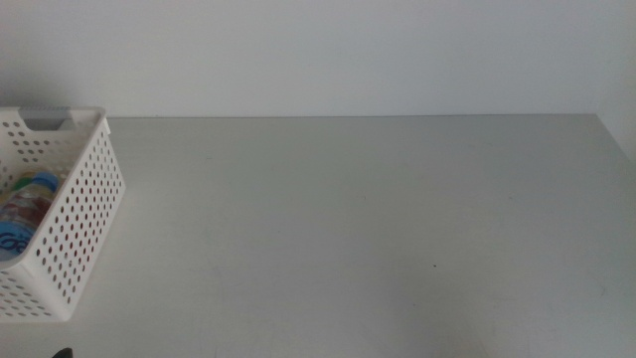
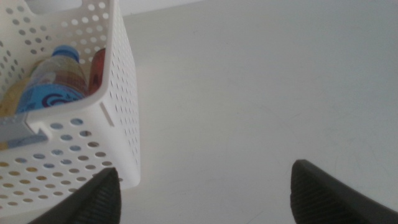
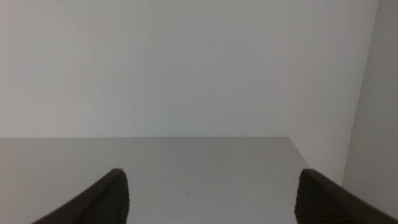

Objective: Use arms to grab the bottles and put them into the dustbin to the left of the table.

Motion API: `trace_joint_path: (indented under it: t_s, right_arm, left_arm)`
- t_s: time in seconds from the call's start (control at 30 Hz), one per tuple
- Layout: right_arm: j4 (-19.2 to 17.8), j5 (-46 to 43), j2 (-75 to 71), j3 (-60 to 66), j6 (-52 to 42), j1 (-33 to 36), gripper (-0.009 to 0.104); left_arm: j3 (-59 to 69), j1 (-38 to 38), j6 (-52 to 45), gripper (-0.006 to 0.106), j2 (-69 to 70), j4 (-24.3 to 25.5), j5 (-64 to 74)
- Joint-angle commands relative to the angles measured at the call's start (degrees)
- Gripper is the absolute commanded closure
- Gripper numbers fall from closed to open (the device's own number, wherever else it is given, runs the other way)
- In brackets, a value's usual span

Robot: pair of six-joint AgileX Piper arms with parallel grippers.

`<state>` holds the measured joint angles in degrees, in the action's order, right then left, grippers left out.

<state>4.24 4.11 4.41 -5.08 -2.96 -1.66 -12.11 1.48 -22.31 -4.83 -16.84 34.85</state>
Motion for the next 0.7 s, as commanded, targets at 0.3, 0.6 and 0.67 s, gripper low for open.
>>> trace_joint_path:
  t_s: [0.3,0.6,0.67]
  right_arm:
    - [-0.7,-1.9,-6.4,6.1,-0.7,-0.6,0.02]
    - [-0.7,-2.1,-6.4,6.1,-0.7,-0.6,0.02]
    - [-0.7,-2.1,-6.4,6.1,-0.7,-0.6,0.02]
  left_arm:
    - [10.2,-0.2,0.2,0.007,7.1,-0.4,-19.7]
    - [13.9,-0.2,0.2,0.007,7.0,-0.3,-18.0]
    - [13.9,-0.3,0.2,0.007,7.1,-0.4,-18.0]
